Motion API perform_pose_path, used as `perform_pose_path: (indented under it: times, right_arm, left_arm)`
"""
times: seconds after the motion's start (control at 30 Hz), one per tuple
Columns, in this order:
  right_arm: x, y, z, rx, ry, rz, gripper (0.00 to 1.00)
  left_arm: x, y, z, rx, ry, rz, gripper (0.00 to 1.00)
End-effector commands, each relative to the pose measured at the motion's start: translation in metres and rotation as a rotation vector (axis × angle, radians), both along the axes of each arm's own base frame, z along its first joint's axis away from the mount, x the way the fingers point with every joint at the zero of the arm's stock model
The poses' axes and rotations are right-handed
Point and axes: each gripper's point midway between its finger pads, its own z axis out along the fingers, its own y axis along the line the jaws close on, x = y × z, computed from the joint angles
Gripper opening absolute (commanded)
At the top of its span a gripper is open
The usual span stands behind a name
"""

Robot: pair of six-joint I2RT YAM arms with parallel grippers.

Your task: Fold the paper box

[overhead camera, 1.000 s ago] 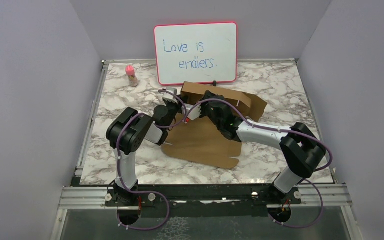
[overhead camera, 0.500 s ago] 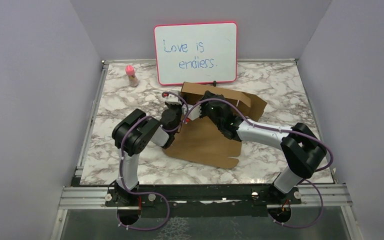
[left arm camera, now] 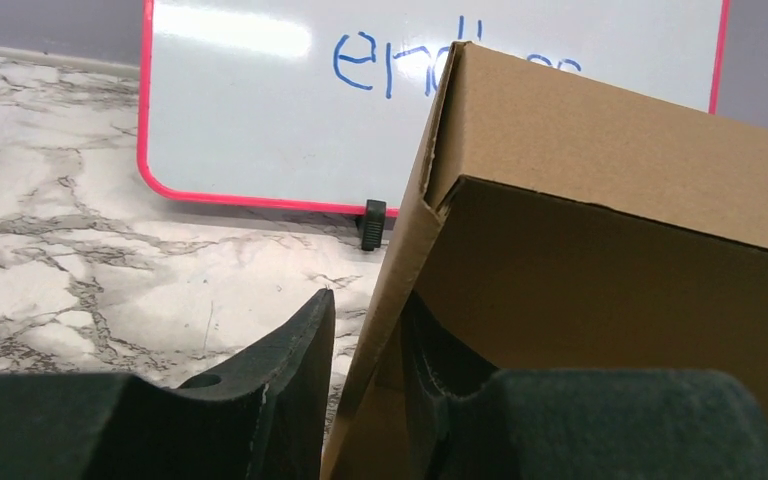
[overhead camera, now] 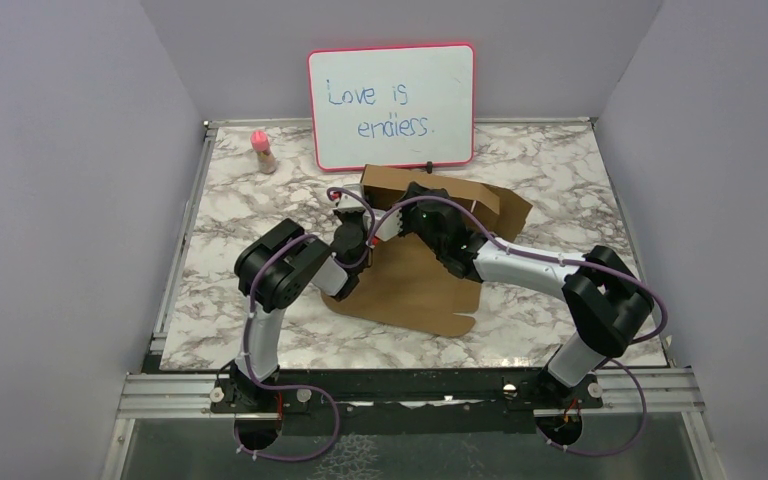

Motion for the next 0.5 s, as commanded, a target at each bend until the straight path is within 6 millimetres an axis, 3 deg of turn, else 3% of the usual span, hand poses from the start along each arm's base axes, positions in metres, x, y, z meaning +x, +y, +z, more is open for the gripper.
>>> perform_pose_path:
  times: [0.0, 0.47]
  right_arm:
    - [-0.0211, 0.0006, -0.0468, -0.067, 0.170, 0.021, 0.01]
    - [-0.0215, 0.0040, -0.0512, -0.061, 0.198, 0.019, 0.01]
  left_arm:
    - [0.0041, 0.0365, 0.0127, 0.026, -0.044, 0.240, 0.31]
    - [0.0057, 0.0411, 0.0126, -0.011, -0.024, 0.337, 0.37]
